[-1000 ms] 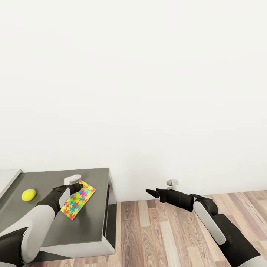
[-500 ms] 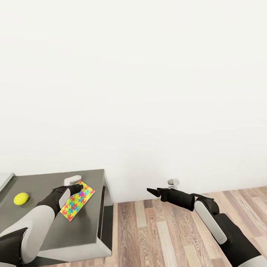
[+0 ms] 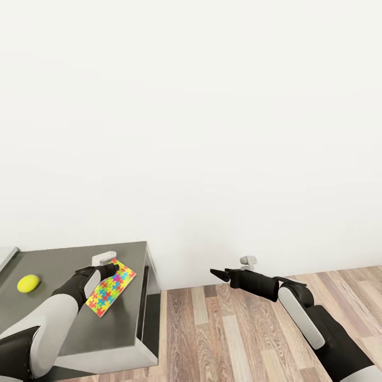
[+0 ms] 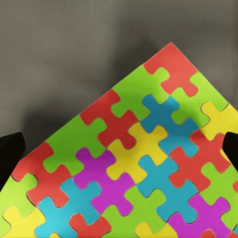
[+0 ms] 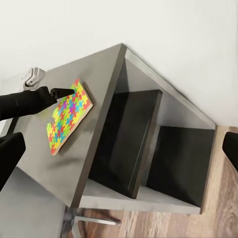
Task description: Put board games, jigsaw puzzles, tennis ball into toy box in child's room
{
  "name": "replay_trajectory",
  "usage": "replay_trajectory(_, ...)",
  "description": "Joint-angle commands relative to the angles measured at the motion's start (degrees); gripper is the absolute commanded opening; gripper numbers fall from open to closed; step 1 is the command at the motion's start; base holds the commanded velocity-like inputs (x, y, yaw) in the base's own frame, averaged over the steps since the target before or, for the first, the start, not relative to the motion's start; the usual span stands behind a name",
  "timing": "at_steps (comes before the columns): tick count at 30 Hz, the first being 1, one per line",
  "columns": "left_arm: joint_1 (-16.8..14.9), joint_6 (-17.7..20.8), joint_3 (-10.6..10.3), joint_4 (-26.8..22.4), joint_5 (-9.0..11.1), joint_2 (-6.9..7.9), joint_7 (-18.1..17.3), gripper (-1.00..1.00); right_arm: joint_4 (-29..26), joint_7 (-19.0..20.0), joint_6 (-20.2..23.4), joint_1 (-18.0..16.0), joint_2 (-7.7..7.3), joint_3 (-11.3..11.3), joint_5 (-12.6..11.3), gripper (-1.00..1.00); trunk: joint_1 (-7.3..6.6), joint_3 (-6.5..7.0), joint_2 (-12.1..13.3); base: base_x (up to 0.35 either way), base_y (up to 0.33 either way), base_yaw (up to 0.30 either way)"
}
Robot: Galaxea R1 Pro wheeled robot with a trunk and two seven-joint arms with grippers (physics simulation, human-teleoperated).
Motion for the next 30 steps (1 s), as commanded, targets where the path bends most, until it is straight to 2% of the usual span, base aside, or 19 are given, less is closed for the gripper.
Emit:
replay_trajectory(1,0.01,0.35,0.22,3.65,0.24,-0.02,0.05,1.00,-0.02,-0.02,0.22,-0.05,-0.04,0.04,-0.22,1.00,0.03,-0.10,-0.08,-0.037,-0.040,0.000)
replay_trajectory(30,0.03,0.88,0.24,3.65,0.24,0.00,-0.04,1.00,-0.04,-0.02,0.20,-0.06,-0.04,-0.02,-0.22,1.00,0.03,-0.10,-0.08,-0.033,-0.066,0.000)
